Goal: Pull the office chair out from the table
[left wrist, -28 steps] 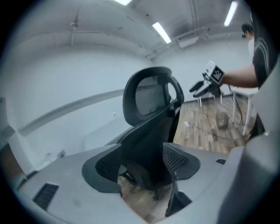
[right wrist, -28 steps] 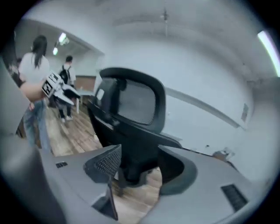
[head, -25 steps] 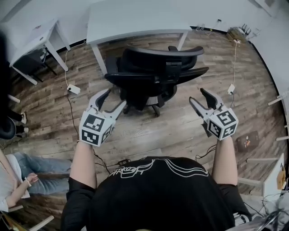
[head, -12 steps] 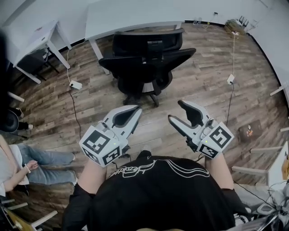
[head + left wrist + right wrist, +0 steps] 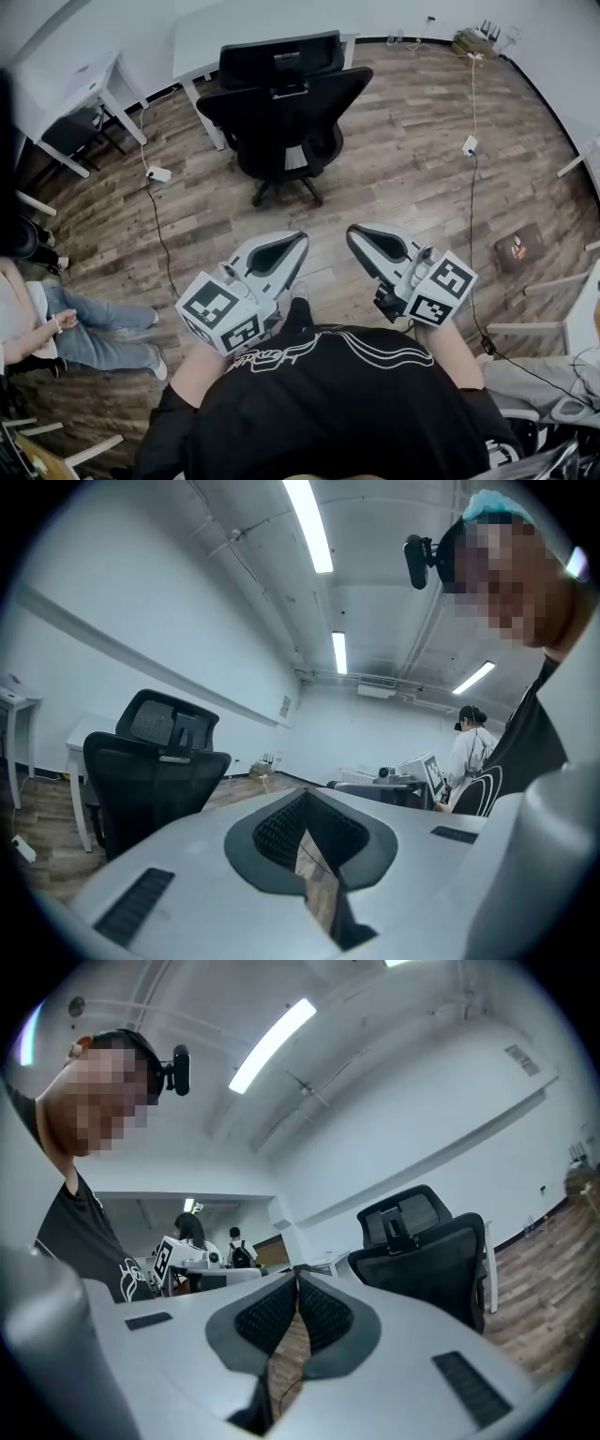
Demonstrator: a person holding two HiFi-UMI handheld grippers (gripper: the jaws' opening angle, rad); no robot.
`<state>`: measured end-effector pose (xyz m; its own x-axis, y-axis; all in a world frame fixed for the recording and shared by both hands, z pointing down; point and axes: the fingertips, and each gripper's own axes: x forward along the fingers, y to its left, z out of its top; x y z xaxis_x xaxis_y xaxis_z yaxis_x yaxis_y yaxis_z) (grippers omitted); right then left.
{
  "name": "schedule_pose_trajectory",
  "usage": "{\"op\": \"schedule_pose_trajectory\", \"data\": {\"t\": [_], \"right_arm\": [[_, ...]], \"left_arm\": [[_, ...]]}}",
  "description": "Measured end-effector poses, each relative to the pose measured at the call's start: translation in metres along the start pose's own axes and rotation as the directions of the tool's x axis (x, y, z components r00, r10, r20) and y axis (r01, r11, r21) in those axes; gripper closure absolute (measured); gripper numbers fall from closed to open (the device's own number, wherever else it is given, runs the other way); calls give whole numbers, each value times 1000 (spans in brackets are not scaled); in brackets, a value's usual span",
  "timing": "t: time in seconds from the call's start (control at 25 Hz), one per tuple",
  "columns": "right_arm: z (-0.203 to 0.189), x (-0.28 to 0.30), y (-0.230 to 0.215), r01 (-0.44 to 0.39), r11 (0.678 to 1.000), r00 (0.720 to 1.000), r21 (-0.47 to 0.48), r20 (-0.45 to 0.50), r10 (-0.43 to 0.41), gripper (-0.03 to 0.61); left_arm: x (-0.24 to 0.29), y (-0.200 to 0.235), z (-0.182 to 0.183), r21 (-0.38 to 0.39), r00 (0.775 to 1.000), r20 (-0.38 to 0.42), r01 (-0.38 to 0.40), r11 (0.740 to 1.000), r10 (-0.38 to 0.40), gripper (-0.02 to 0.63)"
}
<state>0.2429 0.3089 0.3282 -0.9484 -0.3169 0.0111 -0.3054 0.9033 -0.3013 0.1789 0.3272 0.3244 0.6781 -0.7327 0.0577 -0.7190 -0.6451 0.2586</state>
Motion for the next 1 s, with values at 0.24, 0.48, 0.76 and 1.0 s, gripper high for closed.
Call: {"op": "schedule_pose_trajectory", "data": {"t": [0.24,0.48,0.76,1.0], "right_arm": [[-10,-26,40,-23,1000,1000,6,0,23,540],[-19,-37,61,-37,999,999,-23,-18,36,540],[-25,-48,66,-39,999,999,-26,-27,39,540],[-26,-53,59,-33,999,999,-18,-26,32,540]], "left_arm": [[-18,-39,-13,5,1000,10,-5,1000,4,607],[-31,-56,-18,-3,999,25,-20,1000,20,607],[-30,-65,-26,-30,1000,13,-22,999,22,607],[-20,-66,-28,-49,1000,0,-12,999,12,607]]}}
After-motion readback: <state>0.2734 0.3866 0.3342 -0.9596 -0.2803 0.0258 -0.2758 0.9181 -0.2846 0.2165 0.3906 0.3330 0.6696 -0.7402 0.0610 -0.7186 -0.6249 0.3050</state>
